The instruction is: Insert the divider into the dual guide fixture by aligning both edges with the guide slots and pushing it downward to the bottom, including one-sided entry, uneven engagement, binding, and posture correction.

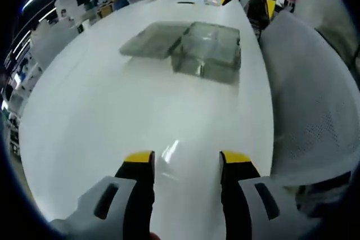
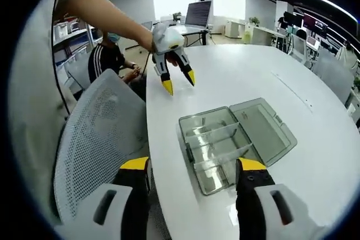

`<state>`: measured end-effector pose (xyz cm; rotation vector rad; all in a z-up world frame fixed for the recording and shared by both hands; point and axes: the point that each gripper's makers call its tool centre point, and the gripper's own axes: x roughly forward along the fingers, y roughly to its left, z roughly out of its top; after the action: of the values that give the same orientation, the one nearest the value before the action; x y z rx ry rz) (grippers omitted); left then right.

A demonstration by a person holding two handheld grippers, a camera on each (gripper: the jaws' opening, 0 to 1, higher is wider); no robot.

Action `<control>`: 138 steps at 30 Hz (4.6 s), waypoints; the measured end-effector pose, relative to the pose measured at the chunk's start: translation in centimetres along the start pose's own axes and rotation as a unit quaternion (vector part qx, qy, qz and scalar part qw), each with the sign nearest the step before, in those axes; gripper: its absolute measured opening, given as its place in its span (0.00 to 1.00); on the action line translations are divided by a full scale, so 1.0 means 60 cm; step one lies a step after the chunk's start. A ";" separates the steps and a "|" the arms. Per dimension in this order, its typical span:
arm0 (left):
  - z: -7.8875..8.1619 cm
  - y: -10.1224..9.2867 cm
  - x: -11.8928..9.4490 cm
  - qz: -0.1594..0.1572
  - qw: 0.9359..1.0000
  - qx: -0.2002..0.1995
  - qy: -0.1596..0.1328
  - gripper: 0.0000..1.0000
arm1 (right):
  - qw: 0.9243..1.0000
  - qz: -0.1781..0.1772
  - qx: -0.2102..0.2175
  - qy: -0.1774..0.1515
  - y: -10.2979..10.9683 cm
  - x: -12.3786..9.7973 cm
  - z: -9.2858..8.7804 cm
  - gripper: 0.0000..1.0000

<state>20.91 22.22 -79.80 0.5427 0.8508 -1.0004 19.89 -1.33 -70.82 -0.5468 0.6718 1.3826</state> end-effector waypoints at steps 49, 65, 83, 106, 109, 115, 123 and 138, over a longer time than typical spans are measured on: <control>-0.010 0.010 0.018 -0.019 0.999 0.010 0.028 0.30 | 1.000 -0.002 0.008 0.000 -0.015 0.003 0.003 0.58; 0.042 0.005 0.002 -0.006 1.000 0.000 -0.005 0.29 | 1.000 0.009 0.019 -0.015 -0.022 0.017 0.025 0.57; 0.163 -0.029 -0.029 0.008 0.996 0.037 -0.078 0.29 | 0.997 0.028 0.051 -0.045 -0.033 0.050 0.071 0.50; 0.247 -0.056 -0.042 0.021 0.990 0.074 -0.119 0.29 | 0.991 0.044 0.095 -0.080 -0.044 0.066 0.113 0.43; 0.261 -0.060 -0.043 0.024 0.989 0.077 -0.125 0.29 | 0.989 0.051 0.107 -0.088 -0.042 0.069 0.120 0.42; 0.275 -0.062 -0.040 0.033 0.987 0.078 -0.137 0.29 | 0.983 0.061 0.139 -0.107 -0.045 0.068 0.136 0.39; 0.296 -0.066 -0.039 0.042 0.984 0.078 -0.155 0.29 | 0.974 0.075 0.172 -0.126 -0.046 0.065 0.149 0.35; 0.329 -0.062 -0.047 0.069 0.978 0.093 -0.175 0.29 | 0.960 0.092 0.222 -0.141 -0.049 0.063 0.167 0.27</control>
<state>24.01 7.41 -66.30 0.5555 0.4033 -1.0161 24.12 8.02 -66.60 0.0717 0.7818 1.3914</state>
